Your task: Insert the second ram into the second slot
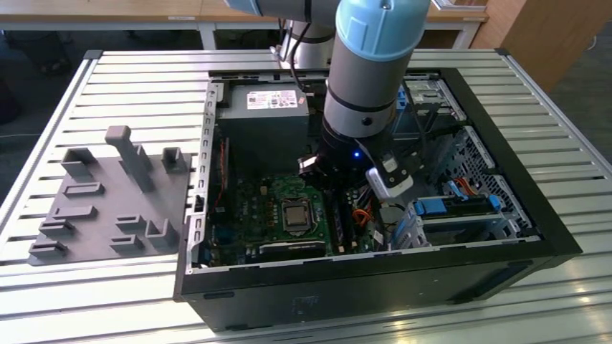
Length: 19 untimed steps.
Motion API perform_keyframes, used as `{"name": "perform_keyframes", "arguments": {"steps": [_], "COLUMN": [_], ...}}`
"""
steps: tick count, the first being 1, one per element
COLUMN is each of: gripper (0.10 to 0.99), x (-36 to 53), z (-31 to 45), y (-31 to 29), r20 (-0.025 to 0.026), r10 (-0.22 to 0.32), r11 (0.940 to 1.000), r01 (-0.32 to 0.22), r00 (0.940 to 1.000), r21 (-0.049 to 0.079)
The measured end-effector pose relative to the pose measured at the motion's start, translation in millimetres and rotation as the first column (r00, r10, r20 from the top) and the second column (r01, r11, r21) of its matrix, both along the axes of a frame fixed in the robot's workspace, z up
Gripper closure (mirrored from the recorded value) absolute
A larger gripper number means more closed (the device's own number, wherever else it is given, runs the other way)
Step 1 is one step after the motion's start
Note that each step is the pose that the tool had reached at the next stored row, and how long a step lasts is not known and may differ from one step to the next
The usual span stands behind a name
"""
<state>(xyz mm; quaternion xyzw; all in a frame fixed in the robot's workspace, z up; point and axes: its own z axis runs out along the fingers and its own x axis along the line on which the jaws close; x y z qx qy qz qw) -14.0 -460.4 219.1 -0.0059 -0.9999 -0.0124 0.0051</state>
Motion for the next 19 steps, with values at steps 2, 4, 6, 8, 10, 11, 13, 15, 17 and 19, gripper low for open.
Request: {"name": "perform_keyframes", "arguments": {"steps": [2,4,6,8,10,11,13,15,17,19], "gripper": [0.949,0.949,0.949,0.949,0.949,0.949,0.949,0.949,0.949,0.949], "x": [0.0,0.0,0.0,0.0,0.0,0.0,0.0,0.0,0.0,0.0], "z": [-0.6,-0.9,-1.1,-1.3,-1.6,-1.9,-2.1,-2.5,-3.1,-3.9], "y": [0.0,-0.1,-0.1,-0.1,-0.1,-0.1,-0.1,-0.1,0.0,-0.1], "r20": [-0.0002,-0.0004,-0.0008,-0.0011,-0.001,-0.001,-0.001,-0.001,-0.0009,-0.001], "r10": [0.0,0.0,0.0,0.0,0.0,0.0,0.0,0.0,0.0,0.0], "r11": [1.0,1.0,1.0,1.0,1.0,1.0,1.0,1.0,1.0,1.0], "r01": [0.0,0.0,0.0,0.0,0.0,0.0,0.0,0.0,0.0,0.0], "r00": [1.0,1.0,1.0,1.0,1.0,1.0,1.0,1.0,1.0,1.0], "r21": [0.0,0.0,0.0,0.0,0.0,0.0,0.0,0.0,0.0,0.0]}}
